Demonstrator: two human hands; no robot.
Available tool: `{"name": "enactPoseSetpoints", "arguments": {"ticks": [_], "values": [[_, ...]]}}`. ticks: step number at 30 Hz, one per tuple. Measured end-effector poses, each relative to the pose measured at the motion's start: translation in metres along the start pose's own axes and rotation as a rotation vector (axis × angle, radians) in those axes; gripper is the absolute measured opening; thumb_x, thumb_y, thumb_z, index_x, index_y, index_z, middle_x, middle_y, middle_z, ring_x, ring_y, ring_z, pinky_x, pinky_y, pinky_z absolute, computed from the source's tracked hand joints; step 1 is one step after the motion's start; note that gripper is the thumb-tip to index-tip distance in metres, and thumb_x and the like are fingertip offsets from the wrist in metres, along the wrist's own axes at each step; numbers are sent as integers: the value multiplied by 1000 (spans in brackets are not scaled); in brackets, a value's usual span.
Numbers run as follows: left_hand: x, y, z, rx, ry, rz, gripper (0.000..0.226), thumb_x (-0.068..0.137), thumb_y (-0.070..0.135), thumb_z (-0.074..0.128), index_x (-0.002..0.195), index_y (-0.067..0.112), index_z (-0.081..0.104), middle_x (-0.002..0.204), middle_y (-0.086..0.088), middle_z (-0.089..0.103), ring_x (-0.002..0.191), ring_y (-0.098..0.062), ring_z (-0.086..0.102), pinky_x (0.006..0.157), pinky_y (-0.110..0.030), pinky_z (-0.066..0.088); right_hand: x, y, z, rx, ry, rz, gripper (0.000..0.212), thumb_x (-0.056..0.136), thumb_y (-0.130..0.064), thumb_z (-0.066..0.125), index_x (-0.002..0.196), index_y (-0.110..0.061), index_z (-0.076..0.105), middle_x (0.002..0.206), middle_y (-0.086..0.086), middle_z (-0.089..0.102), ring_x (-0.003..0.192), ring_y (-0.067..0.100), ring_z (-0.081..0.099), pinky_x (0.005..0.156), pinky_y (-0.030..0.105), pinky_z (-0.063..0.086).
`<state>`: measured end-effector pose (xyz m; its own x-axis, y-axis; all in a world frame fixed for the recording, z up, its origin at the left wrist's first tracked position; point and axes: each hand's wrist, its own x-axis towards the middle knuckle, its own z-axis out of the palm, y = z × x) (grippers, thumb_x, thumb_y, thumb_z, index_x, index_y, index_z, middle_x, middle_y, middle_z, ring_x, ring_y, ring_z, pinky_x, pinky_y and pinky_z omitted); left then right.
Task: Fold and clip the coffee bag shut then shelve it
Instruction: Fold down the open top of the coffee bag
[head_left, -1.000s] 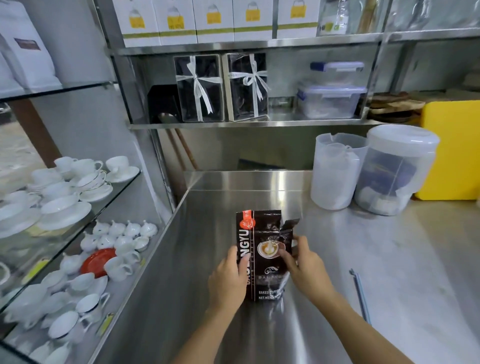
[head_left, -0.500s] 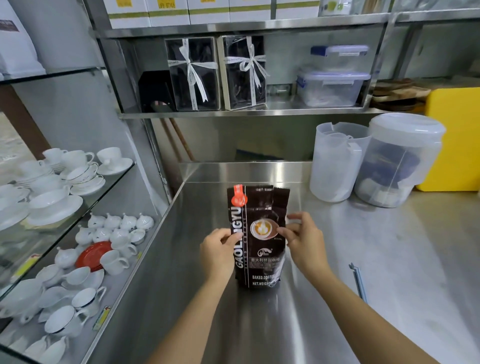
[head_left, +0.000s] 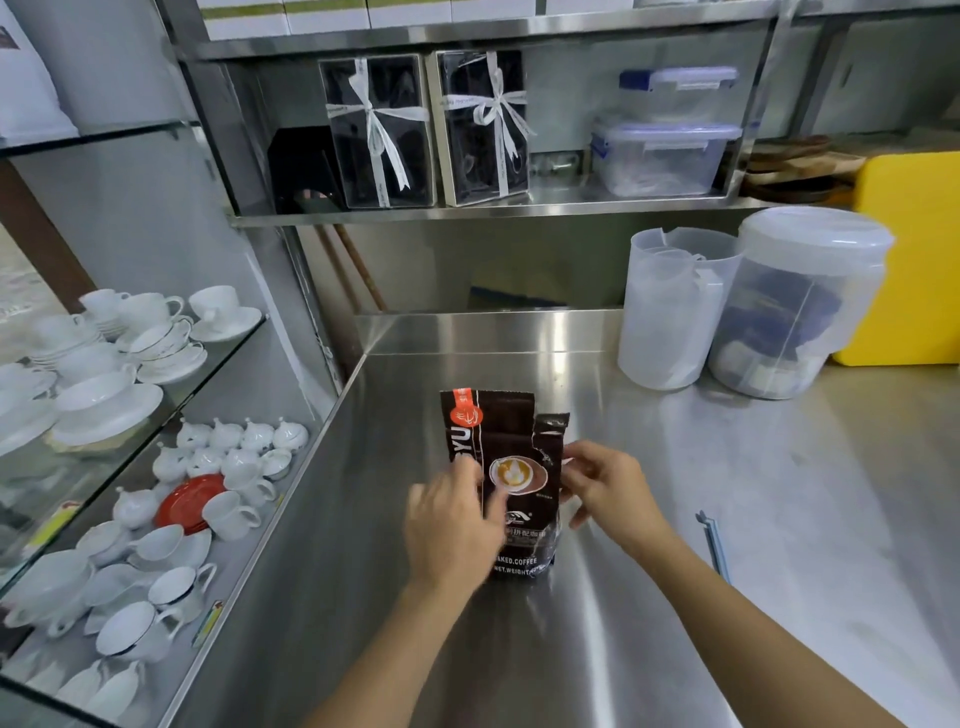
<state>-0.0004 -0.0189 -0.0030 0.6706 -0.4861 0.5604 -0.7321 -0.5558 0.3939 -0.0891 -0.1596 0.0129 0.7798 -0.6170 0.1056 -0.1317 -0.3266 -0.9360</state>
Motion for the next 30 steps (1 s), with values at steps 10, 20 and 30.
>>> {"name": "enactPoseSetpoints", "arguments": {"ticks": [10,20,30], "values": [[-7,28,-4,417,-95,134,34,73,37,39,59,15,61,38,-4,57,32,-21,54,36,-22,36,-2,-5,7,-650,56,-517,32,80,-32,43,65,-5,52,61,12,62,54,33,56,43,36,42],[-21,13,-1,208,-1,259,30,82,21,45,53,17,48,40,0,52,34,-18,51,33,-23,30,-7,8,19,-587,187,-599,25,83,-29,43,65,-12,48,54,4,58,49,21,51,37,29,37],[-24,24,-2,150,-238,156,33,80,36,42,55,17,48,41,-3,59,35,-22,55,35,-21,28,-15,13,7,-435,77,-388,21,80,-29,49,70,-10,56,66,11,64,61,19,51,53,31,37]]}}
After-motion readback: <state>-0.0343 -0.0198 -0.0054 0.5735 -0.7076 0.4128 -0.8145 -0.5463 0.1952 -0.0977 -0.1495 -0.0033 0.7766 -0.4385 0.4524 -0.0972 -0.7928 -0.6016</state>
